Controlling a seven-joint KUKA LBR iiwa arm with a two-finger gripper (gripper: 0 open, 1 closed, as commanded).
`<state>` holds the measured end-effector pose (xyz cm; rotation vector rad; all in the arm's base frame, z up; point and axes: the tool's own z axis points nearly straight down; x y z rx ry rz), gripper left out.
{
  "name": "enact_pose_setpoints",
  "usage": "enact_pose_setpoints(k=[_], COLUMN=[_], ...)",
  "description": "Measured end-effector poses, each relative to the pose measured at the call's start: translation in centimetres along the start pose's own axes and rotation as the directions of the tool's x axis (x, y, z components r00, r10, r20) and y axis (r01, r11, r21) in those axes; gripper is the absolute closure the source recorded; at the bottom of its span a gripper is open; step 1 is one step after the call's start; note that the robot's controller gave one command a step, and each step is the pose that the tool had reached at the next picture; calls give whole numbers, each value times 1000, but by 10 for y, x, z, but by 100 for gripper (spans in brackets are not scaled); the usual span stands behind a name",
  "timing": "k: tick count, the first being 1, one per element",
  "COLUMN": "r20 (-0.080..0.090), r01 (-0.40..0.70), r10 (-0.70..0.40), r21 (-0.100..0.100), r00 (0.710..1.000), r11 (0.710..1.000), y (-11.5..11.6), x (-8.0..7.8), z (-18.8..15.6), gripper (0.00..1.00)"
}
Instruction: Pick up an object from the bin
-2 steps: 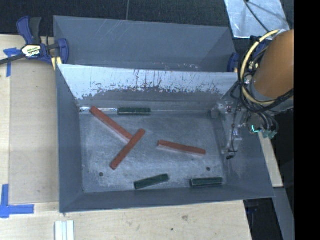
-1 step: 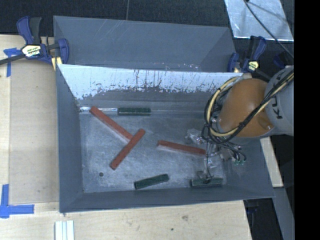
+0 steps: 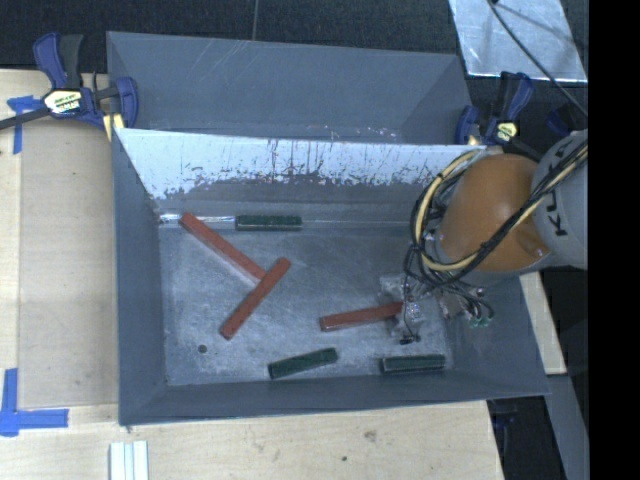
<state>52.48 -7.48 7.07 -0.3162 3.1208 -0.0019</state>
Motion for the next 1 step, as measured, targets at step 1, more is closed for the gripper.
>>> enact_pose_setpoints(k=[1], r20=[4], r01=[437], r10=[-437], r21=[3], r00=[899], r11=[899], y=[6], x=[-2], z=[-152], gripper=[100])
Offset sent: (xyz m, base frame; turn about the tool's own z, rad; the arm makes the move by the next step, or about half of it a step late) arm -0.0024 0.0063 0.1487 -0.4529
